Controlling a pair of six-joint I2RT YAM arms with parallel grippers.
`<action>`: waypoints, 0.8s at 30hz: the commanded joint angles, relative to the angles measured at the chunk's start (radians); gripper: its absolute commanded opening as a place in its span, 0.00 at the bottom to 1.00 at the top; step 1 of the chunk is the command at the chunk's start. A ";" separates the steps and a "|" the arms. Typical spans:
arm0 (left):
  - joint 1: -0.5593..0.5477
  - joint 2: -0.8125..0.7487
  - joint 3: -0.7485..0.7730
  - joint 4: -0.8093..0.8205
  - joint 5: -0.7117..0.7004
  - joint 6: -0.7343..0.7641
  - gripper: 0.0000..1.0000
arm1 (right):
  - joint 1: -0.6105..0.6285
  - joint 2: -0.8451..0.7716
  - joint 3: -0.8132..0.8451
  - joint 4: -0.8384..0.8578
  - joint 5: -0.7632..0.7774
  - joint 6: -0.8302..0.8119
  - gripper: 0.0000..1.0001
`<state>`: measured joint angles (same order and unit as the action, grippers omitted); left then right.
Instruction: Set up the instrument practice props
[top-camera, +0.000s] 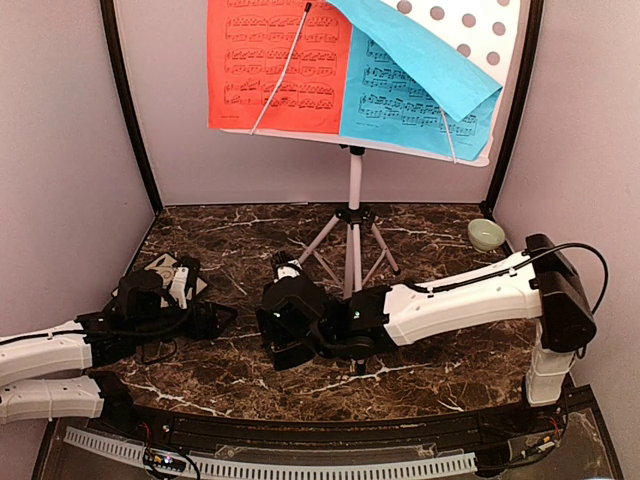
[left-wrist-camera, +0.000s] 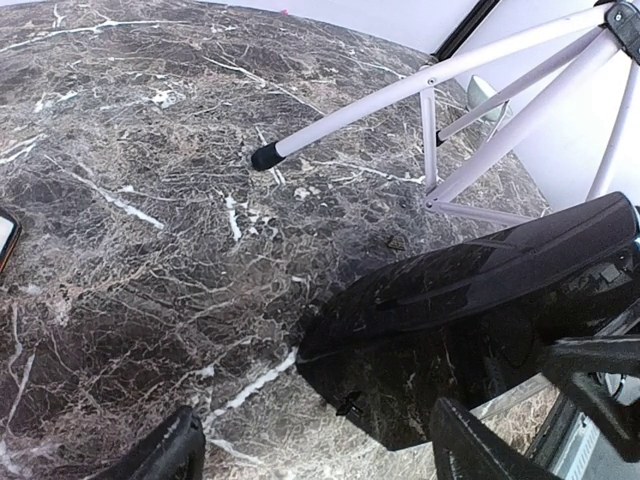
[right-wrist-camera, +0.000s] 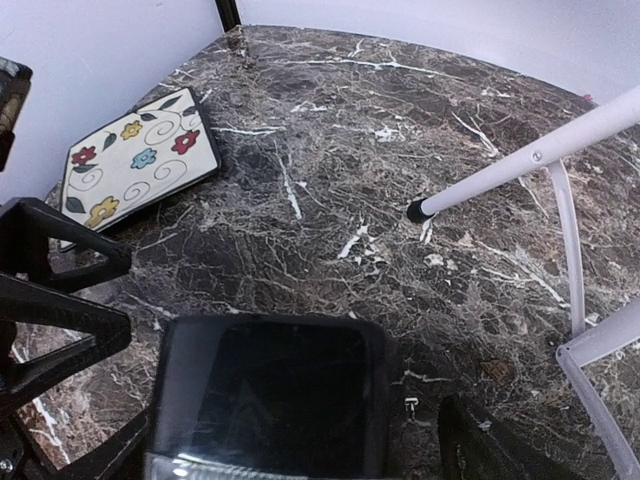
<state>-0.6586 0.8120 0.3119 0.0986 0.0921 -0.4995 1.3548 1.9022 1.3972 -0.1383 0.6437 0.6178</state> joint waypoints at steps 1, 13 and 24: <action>0.004 -0.009 0.035 -0.040 0.008 0.044 0.82 | 0.007 0.049 0.027 0.022 0.048 0.000 0.85; 0.004 0.048 0.073 -0.062 0.046 0.083 0.85 | -0.008 0.081 0.015 0.006 0.076 0.029 0.65; -0.094 0.015 0.076 -0.025 0.105 0.154 0.73 | -0.063 -0.162 -0.098 0.194 -0.107 -0.149 0.33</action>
<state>-0.7071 0.8597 0.3603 0.0570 0.1818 -0.3927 1.3174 1.8828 1.3087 -0.1101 0.5896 0.5518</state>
